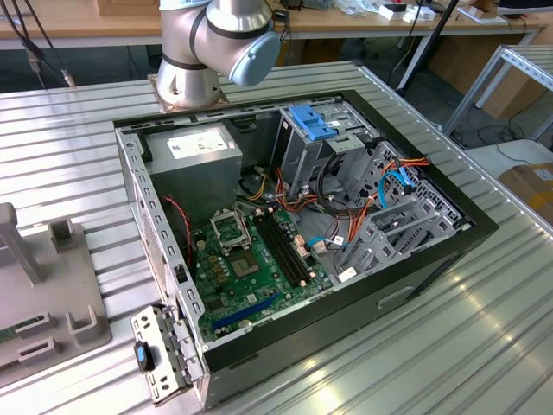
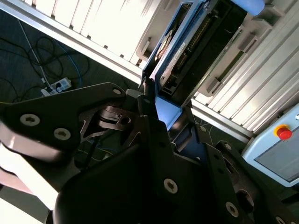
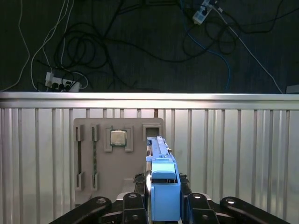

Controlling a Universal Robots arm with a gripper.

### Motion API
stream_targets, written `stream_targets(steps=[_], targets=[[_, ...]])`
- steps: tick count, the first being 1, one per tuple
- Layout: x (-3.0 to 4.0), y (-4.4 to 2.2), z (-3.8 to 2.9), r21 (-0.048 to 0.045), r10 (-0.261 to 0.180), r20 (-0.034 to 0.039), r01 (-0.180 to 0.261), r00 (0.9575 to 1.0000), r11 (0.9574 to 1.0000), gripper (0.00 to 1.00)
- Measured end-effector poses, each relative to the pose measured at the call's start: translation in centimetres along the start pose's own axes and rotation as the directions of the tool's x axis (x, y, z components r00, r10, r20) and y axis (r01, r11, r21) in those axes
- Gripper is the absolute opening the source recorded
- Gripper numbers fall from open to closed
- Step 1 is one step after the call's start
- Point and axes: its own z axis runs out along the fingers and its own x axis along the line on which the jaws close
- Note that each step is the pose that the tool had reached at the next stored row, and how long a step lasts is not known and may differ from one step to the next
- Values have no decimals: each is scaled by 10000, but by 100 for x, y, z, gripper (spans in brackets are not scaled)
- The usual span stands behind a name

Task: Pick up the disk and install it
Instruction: 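Pick up the disk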

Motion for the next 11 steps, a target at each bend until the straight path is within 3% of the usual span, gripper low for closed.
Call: stream_targets(steps=[8, 11], targets=[[-1, -1, -111, -1, 0, 0, 0, 10000, 10000, 37], [-1, -1, -124, 0, 0, 0, 0, 10000, 10000, 37]])
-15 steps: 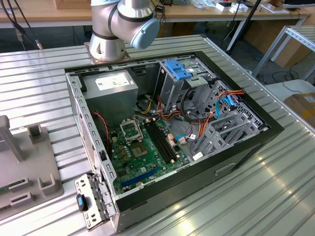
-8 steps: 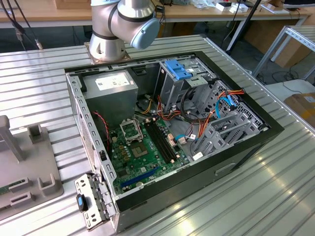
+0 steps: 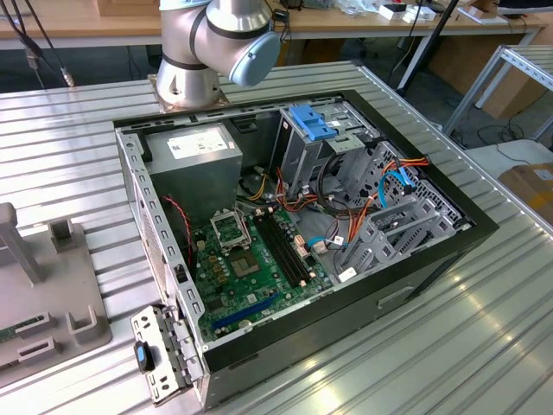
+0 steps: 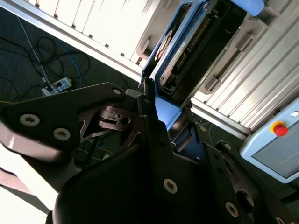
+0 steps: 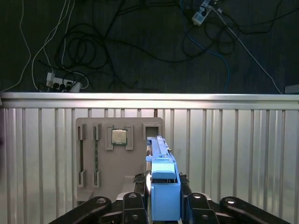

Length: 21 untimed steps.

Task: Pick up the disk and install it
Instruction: 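Pick up the disk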

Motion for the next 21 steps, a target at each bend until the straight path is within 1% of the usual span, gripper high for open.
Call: stream_targets(steps=[3, 5, 8, 10, 17, 18, 20, 21], targets=[[0, 0, -11, -2, 0, -1, 0, 10000, 10000, 37], [0, 0, -54, -2, 0, -1, 0, 10000, 10000, 37], [-1, -4, -86, -2, 0, 0, 0, 10000, 10000, 37], [-1, -4, -134, -1, 0, -1, 0, 10000, 10000, 37], [-2, -4, -191, -2, 0, -13, 0, 10000, 10000, 37], [-2, -5, -206, -2, 1, -12, -1, 10000, 10000, 37], [-2, -5, -266, -1, 0, -12, 0, 10000, 10000, 37], [-2, -5, -279, -2, 0, -13, 0, 10000, 10000, 37]])
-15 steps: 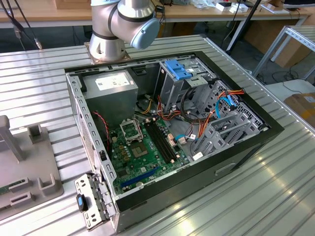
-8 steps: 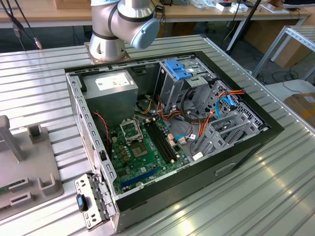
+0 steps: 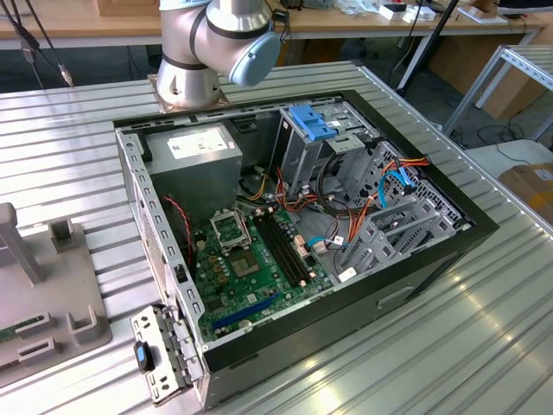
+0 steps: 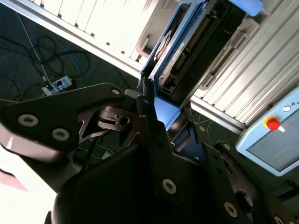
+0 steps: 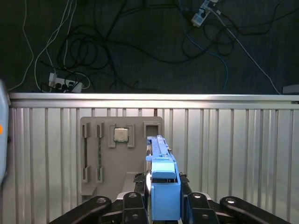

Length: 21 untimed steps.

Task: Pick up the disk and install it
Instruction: 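Pick up the disk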

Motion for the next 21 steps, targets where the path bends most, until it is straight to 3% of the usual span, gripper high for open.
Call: stream_targets(steps=[3, 10, 14, 17, 19, 21], targets=[[0, 0, -61, 0, 0, 1, 0, 10000, 10000, 37], [-1, -3, -63, 1, 1, 1, -1, 10000, 10000, 37], [0, -94, -63, 0, 0, 1, 0, 10000, 10000, 37], [0, -112, -63, 0, 0, 1, 0, 10000, 10000, 37], [2, -386, -61, 1, 0, 1, 0, 10000, 10000, 37], [3, -499, -60, 1, 0, 1, 0, 10000, 10000, 37]])
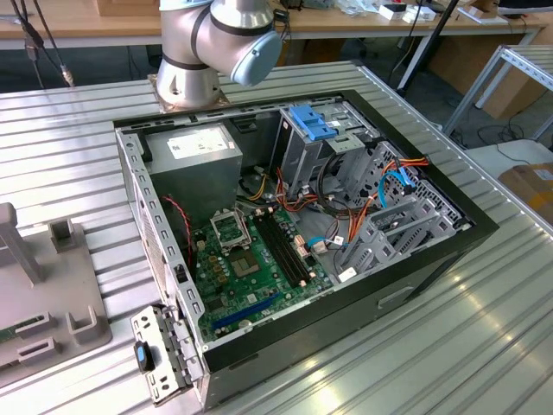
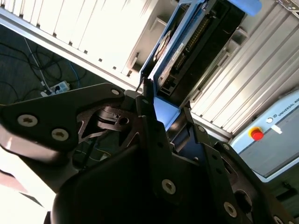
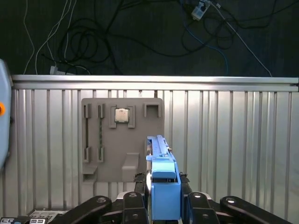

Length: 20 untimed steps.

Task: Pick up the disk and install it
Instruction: 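Pick up the disk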

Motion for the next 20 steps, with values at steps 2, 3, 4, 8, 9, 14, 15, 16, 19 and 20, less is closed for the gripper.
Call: stream_targets(steps=[2, 3, 4, 8, 9, 14, 15, 16, 19, 20], targets=[[0, -82, 0, -1, 0, 0, 0, 10000, 10000, 37], [0, -115, 0, -1, 0, 0, 0, 10000, 10000, 37], [1, -145, 1, 0, 0, 0, 0, 10000, 10000, 37], [2, -283, 1, 0, 0, 0, 0, 10000, 10000, 37], [2, -302, 1, -1, 0, 0, 0, 10000, 10000, 37], [2, -436, 1, -2, 0, 0, 0, 10000, 10000, 37], [3, -519, 2, -1, 1, -1, -1, 10000, 10000, 37], [3, -584, 2, -1, 0, 0, 0, 10000, 10000, 37], [4, -734, 4, 0, 1, 0, -1, 10000, 10000, 37], [4, -790, 3, -2, 0, -1, 0, 10000, 10000, 37]])
